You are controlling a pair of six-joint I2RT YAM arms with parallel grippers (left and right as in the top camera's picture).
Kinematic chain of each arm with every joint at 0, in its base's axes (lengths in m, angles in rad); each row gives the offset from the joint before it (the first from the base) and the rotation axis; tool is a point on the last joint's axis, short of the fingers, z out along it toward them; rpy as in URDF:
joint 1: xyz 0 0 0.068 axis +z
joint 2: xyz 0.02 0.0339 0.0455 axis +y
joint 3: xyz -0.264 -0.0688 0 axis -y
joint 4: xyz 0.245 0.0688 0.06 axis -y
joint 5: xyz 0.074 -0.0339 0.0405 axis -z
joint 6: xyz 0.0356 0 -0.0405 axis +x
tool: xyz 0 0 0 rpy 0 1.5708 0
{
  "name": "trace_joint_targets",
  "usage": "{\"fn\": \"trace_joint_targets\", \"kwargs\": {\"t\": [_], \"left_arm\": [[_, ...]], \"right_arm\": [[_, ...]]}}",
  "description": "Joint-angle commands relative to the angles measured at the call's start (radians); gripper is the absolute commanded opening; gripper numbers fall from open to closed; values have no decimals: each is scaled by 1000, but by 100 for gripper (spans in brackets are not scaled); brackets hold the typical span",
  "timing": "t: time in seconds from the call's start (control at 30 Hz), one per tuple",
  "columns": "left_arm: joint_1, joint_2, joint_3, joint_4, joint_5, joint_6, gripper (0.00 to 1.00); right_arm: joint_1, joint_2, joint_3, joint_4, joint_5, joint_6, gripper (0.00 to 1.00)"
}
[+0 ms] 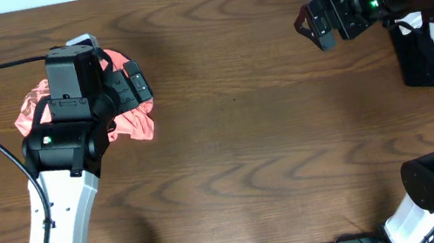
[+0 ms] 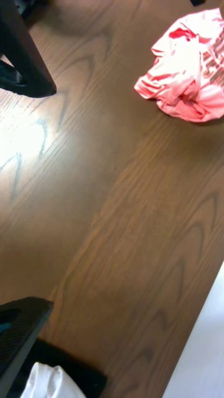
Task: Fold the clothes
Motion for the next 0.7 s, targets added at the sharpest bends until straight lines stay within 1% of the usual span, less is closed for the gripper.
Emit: {"fn": "trace_joint_targets", "kwargs": {"t": [0.0, 0.53, 0.67], "left_arm": [[5, 3, 19, -3, -22, 18, 98], [5, 3, 19, -3, -22, 18, 98], [5, 3, 19, -3, -22, 18, 98]], "right_arm": [[8, -1, -1, -3, 26, 23, 99], [8, -1, -1, -3, 27, 22, 99], [8, -62, -24, 12, 17, 28, 99]]}}
